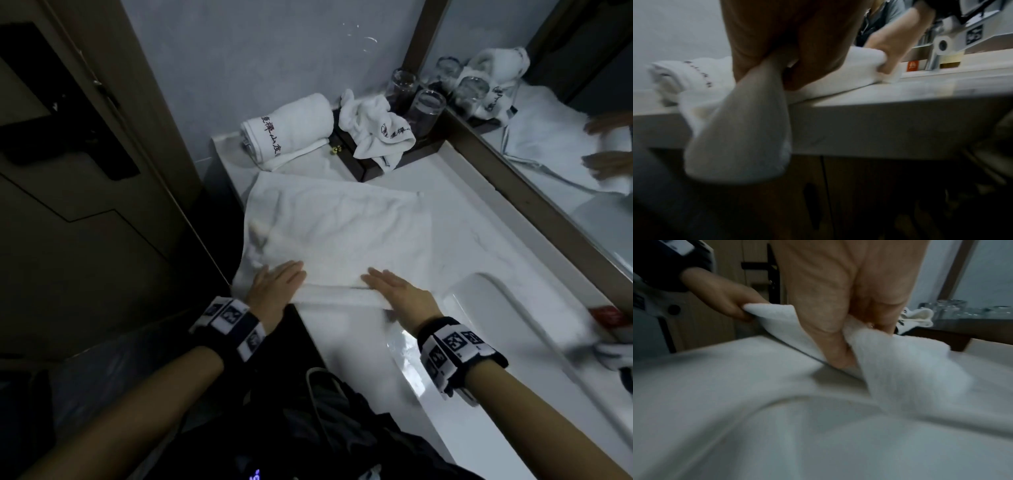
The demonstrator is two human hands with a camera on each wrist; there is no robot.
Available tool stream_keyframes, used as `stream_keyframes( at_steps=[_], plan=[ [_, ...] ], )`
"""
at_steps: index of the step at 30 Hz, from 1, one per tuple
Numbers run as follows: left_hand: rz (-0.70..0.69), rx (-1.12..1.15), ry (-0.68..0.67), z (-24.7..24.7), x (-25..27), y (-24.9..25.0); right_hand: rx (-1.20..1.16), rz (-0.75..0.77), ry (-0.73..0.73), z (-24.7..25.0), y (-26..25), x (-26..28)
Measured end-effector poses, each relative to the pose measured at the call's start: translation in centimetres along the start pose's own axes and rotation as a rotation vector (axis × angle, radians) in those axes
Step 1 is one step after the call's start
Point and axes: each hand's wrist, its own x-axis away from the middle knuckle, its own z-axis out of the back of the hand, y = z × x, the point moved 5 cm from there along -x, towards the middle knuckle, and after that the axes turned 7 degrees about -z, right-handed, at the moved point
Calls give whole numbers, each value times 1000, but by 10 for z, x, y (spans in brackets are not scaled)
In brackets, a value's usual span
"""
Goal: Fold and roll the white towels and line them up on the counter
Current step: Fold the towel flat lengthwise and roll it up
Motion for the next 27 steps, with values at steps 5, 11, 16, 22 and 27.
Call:
stream_keyframes(
  at_steps=[5,11,16,22,27],
  plan=[
    [31,318,140,4,39,-25,145,-201,76,11,20,3],
    [89,393,-134,40,40,-31,98,-357,-160,44,42,-1],
    [81,550,46,78,35,-55,-375,-405,-201,64,82,2],
    [204,781,509,115,17,-96,-943,-451,158,70,114,-17],
    [377,871,629,109,-13,-120,-999,-474,358,73,114,-53]
  ],
)
